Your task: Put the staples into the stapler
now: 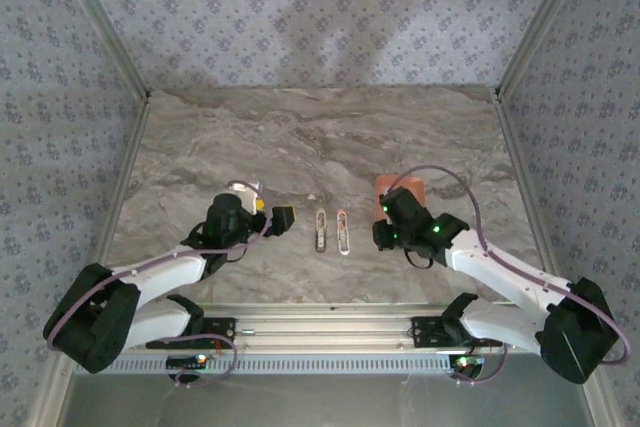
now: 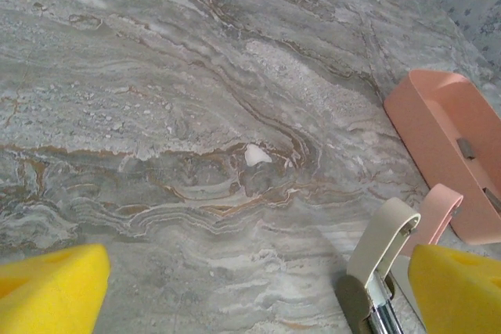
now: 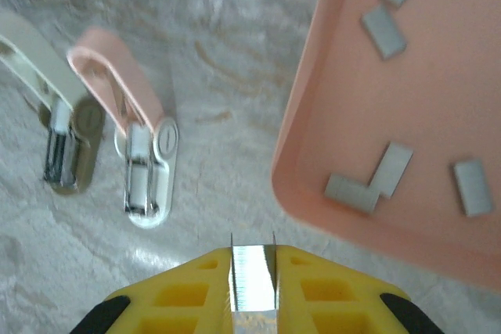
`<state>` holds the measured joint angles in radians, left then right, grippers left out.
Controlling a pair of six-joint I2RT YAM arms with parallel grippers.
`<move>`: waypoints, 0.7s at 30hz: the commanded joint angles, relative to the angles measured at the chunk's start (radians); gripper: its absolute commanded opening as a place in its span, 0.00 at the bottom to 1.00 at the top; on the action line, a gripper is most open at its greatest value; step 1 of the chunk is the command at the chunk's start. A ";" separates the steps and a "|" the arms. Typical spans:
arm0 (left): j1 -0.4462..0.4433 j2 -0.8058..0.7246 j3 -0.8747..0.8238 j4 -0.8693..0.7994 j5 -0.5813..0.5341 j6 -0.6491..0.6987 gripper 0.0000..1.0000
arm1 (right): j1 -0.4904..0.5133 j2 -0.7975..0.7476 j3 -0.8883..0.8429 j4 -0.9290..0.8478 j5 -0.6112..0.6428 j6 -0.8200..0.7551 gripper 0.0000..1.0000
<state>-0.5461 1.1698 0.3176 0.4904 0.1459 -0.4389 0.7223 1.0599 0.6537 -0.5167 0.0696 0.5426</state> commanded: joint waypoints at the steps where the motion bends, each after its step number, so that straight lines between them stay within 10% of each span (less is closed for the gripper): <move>1: -0.011 -0.018 -0.014 0.019 0.002 -0.003 0.98 | 0.060 -0.021 -0.058 -0.037 0.024 0.150 0.18; 21: -0.019 -0.027 -0.022 0.006 -0.016 0.006 0.98 | 0.161 0.169 -0.070 -0.025 -0.036 0.211 0.18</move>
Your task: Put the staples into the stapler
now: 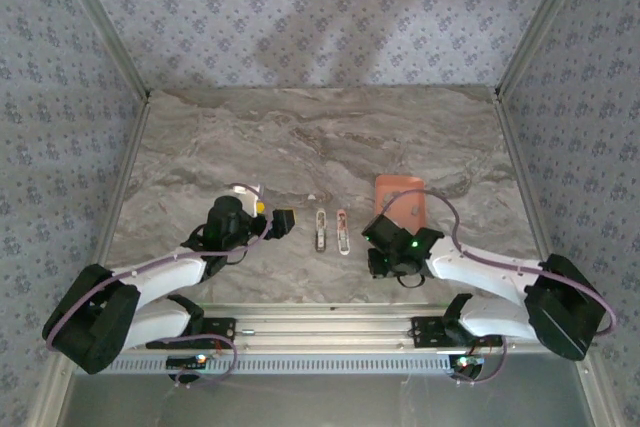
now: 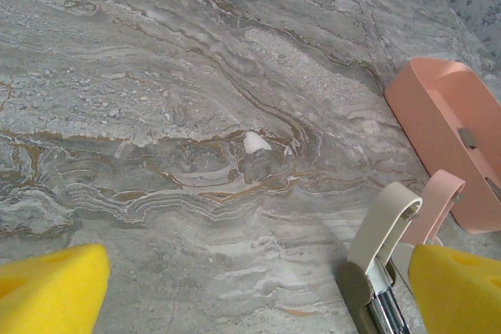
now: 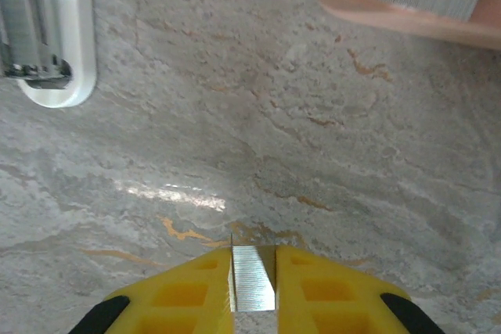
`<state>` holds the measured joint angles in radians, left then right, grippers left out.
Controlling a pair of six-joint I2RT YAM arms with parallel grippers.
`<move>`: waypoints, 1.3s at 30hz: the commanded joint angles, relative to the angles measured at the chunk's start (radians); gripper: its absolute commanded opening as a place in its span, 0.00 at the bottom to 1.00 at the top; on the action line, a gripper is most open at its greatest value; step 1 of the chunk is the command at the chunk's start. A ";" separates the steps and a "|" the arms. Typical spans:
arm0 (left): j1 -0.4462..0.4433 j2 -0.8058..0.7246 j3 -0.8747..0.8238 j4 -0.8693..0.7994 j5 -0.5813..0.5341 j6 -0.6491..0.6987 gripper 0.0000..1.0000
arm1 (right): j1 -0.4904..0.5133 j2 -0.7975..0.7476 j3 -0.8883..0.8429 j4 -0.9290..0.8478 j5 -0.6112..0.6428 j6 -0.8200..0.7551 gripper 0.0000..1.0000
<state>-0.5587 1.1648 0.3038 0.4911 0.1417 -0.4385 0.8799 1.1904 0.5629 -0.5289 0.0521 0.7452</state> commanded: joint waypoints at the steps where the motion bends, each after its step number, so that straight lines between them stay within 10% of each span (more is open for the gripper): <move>1: -0.006 -0.023 -0.008 0.005 -0.012 0.006 0.98 | 0.004 0.059 0.031 -0.015 -0.019 0.004 0.18; 39: -0.008 -0.026 -0.014 -0.013 -0.030 0.023 0.98 | -0.099 0.360 0.319 -0.326 -0.160 -0.107 0.31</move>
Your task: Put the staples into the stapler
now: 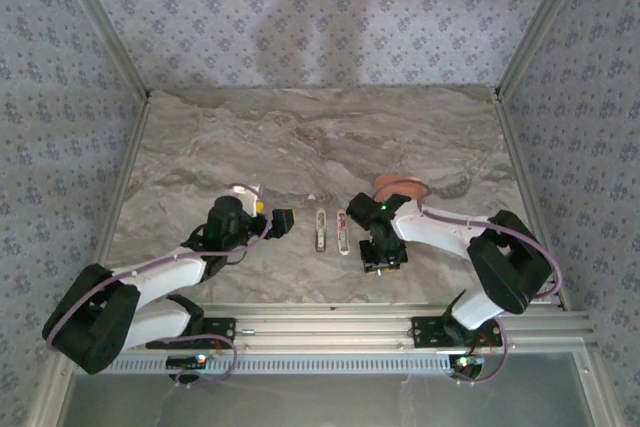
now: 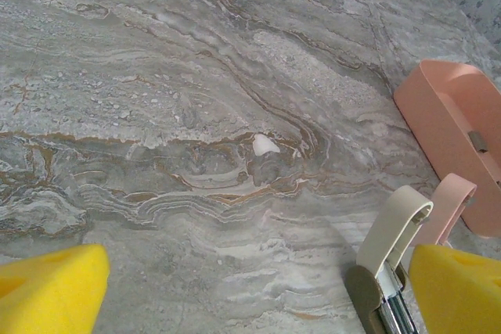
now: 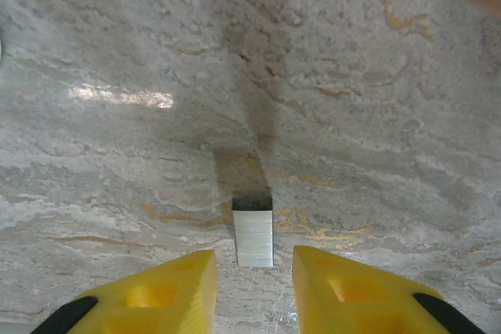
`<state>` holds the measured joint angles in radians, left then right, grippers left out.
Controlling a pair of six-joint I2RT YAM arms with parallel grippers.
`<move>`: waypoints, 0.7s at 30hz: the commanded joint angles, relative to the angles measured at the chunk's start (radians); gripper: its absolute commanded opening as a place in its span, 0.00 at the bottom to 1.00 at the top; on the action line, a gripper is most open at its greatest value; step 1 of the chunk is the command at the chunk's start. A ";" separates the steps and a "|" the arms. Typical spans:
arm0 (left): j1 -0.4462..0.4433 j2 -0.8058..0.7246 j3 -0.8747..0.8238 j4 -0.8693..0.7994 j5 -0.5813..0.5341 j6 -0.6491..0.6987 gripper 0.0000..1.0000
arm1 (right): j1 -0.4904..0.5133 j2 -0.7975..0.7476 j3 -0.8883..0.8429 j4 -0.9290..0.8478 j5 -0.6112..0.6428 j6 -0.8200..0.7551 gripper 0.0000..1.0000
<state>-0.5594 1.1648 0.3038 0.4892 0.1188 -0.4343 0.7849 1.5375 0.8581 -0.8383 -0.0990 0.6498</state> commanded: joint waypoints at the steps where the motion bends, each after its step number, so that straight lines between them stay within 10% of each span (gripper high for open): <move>1: -0.007 -0.027 -0.014 -0.011 -0.006 0.017 0.98 | -0.005 0.018 0.025 -0.014 -0.006 -0.012 0.30; 21: -0.007 -0.018 -0.008 -0.012 -0.011 0.022 0.98 | -0.015 0.079 0.047 0.019 0.039 -0.054 0.25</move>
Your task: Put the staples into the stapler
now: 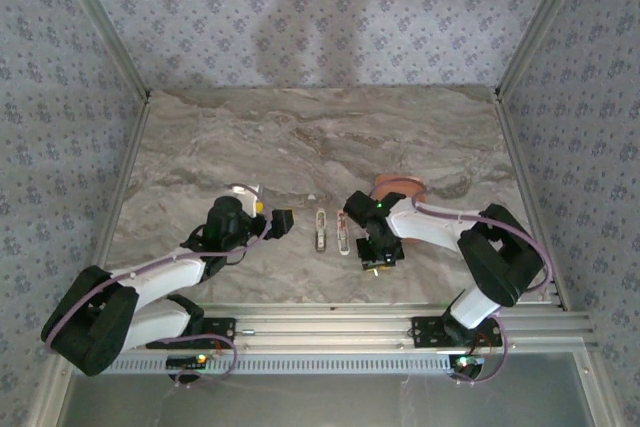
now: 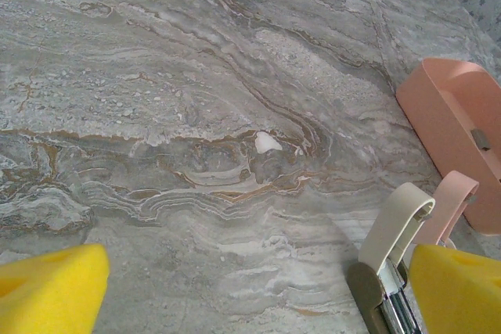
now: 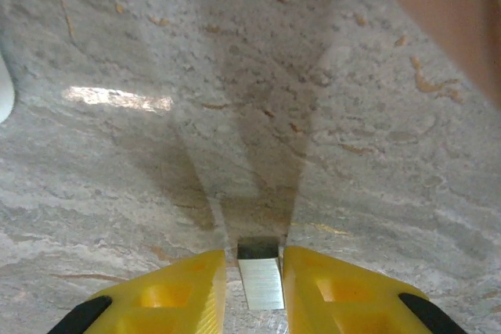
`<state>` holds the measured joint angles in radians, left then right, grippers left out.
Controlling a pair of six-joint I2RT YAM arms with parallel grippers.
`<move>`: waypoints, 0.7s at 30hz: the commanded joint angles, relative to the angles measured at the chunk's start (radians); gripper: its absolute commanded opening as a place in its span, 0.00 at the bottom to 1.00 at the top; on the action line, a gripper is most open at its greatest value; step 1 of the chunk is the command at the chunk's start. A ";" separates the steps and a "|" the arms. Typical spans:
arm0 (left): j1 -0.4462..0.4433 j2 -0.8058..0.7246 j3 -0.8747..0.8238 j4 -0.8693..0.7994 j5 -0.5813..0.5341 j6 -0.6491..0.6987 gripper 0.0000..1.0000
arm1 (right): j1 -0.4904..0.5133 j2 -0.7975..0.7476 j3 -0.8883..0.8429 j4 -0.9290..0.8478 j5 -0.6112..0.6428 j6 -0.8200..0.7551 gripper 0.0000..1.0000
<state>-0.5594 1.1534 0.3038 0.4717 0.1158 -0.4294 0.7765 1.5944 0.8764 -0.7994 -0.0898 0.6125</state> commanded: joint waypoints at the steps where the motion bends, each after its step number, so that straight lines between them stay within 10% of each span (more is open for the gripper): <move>1: -0.008 -0.006 -0.008 0.007 -0.007 0.017 0.98 | -0.006 0.024 0.028 -0.023 0.033 -0.017 0.25; 21: -0.007 -0.018 -0.002 0.002 -0.001 0.029 0.98 | 0.039 -0.130 -0.024 0.106 0.240 0.179 0.16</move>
<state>-0.5594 1.1534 0.3038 0.4717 0.1158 -0.4225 0.7975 1.5398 0.8513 -0.7406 0.0170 0.7029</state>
